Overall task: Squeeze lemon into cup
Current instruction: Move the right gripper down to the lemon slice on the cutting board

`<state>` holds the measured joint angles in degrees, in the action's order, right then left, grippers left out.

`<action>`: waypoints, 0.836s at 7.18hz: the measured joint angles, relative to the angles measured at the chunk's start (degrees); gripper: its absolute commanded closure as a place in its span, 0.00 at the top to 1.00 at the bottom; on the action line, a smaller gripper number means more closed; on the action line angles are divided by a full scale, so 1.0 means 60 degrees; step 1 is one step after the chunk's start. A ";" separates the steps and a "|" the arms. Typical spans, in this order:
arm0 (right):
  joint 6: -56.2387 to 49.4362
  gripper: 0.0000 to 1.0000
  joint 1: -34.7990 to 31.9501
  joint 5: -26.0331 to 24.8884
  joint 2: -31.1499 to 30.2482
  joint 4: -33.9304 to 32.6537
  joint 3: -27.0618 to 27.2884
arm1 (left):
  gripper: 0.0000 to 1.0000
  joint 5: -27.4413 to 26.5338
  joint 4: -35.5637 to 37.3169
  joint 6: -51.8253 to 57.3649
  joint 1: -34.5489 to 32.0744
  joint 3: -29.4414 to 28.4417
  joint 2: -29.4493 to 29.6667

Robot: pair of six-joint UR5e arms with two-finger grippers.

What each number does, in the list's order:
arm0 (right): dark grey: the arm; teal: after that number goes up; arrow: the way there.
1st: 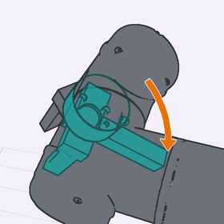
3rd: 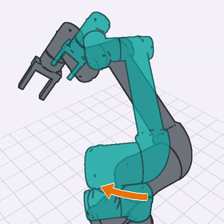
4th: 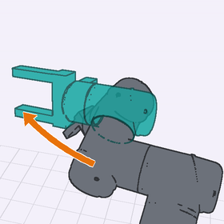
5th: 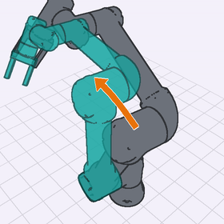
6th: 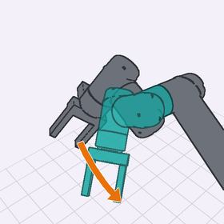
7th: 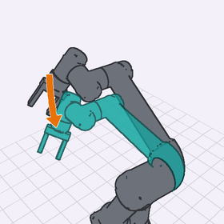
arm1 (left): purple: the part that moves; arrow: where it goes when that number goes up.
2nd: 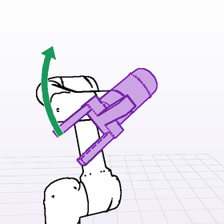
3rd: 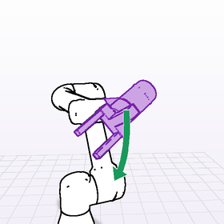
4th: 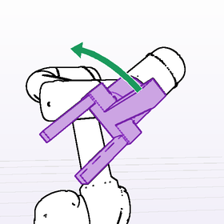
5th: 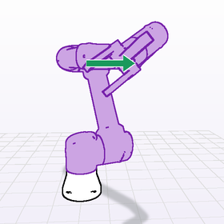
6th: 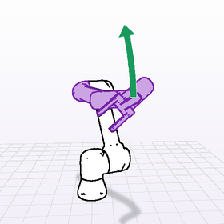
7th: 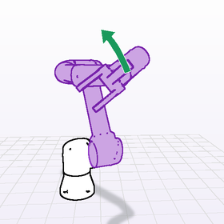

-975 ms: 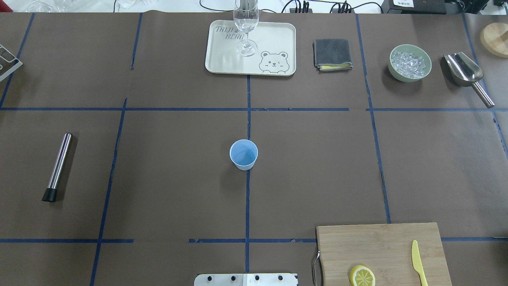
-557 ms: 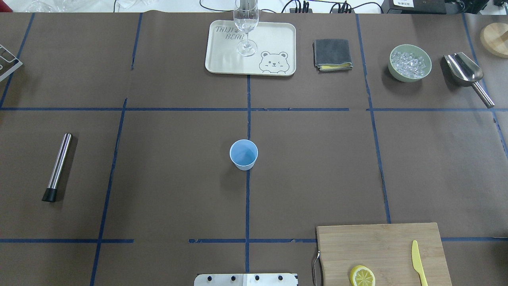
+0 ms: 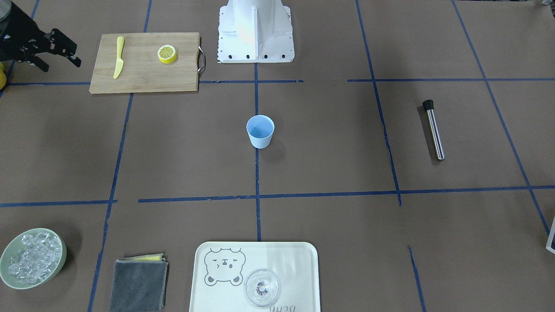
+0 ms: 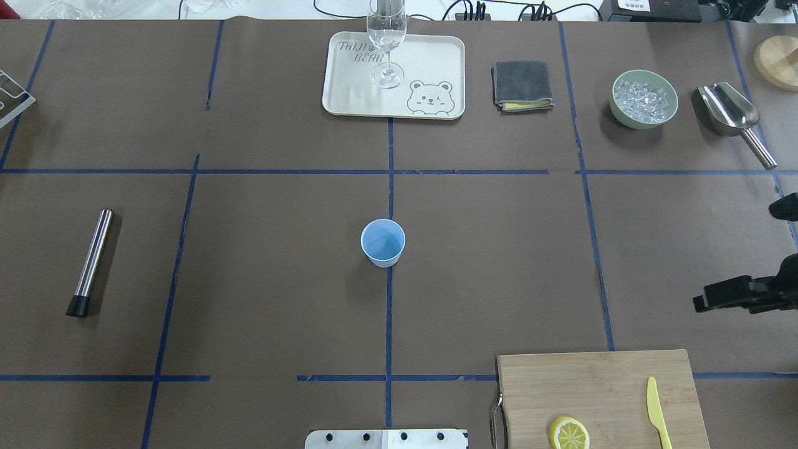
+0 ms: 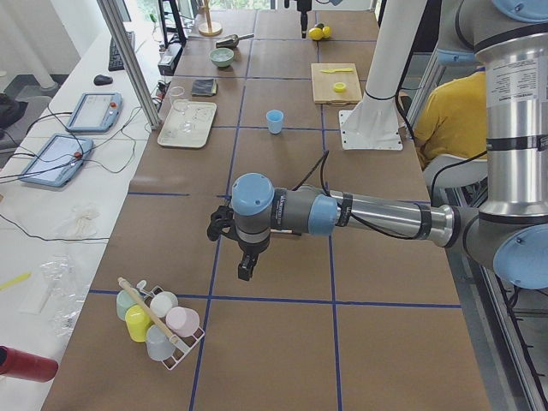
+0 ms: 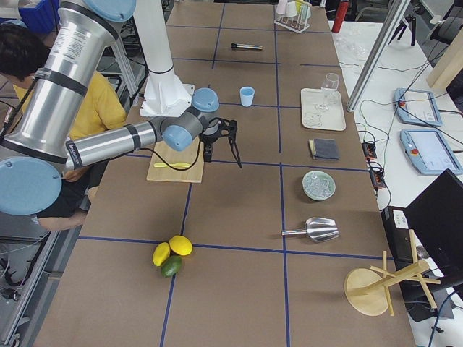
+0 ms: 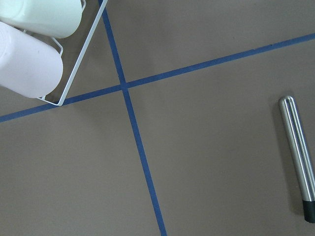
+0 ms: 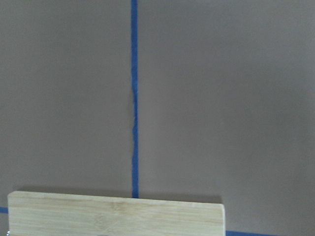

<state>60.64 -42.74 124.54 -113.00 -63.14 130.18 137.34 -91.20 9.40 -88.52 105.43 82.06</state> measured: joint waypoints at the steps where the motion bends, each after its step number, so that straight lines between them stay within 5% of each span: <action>1: 0.1079 1.00 0.1623 -0.1268 0.0032 0.0004 0.0508 | 1.00 0.0003 -0.0332 -0.0005 0.0001 -0.0053 -0.0030; 4: 0.4227 1.00 0.6028 -0.5120 0.0428 -0.0046 0.1195 | 1.00 0.0014 -0.0820 -0.0009 0.0002 -0.0192 -0.0063; 6: 0.5625 1.00 0.7426 -0.6151 0.0744 -0.0499 0.1023 | 1.00 0.0019 -0.0867 0.0002 -0.0006 -0.0206 -0.0072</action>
<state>94.40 1.81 87.63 -108.54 -66.13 136.32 137.46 -96.41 9.41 -88.55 104.19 81.63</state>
